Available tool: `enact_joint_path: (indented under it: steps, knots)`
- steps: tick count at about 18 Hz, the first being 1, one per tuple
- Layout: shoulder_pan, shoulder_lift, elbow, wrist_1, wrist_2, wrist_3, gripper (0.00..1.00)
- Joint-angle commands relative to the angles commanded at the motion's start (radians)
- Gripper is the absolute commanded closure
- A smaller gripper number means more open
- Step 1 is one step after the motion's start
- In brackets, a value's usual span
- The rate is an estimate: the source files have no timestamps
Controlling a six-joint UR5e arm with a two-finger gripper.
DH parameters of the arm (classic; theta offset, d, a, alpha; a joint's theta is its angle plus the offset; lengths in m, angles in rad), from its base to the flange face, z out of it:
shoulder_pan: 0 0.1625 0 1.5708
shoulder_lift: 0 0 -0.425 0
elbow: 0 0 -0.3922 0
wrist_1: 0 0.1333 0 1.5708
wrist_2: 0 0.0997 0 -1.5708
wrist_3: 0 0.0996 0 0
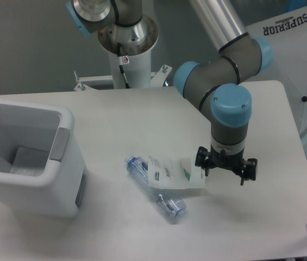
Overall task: Place the trash in the trash can
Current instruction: 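Lower the open gripper over the white wrapper packet, then close the gripper on the edge of the white wrapper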
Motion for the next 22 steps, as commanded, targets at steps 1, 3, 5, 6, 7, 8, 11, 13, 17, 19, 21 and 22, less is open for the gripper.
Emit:
enact_joint_path:
  steps: [1,3,5,6,7,8,11,13,17,19,21,22]
  knots:
    - [-0.002,-0.008,-0.008,0.011,0.002,0.002,0.00]
    - [-0.009,-0.011,-0.023,0.015,0.003,0.002,0.00]
    - [-0.014,-0.009,-0.043,0.019,0.000,0.008,0.00]
    - [-0.017,-0.011,-0.046,0.019,0.000,0.009,0.00]
    - [-0.018,-0.012,-0.046,0.019,-0.003,0.015,0.00]
    - [-0.018,-0.015,-0.046,0.017,-0.003,0.049,0.00]
    - [-0.017,-0.025,-0.054,0.011,-0.009,0.158,0.00]
    - [-0.015,-0.034,-0.039,-0.001,-0.037,0.199,0.00]
    - [-0.015,-0.069,0.075,-0.220,-0.066,0.290,0.00]
    - [-0.026,-0.123,0.205,-0.401,-0.072,0.301,0.00]
    - [-0.038,-0.152,0.251,-0.469,-0.093,0.301,0.00]
    - [-0.038,-0.161,0.267,-0.501,-0.095,0.301,0.00]
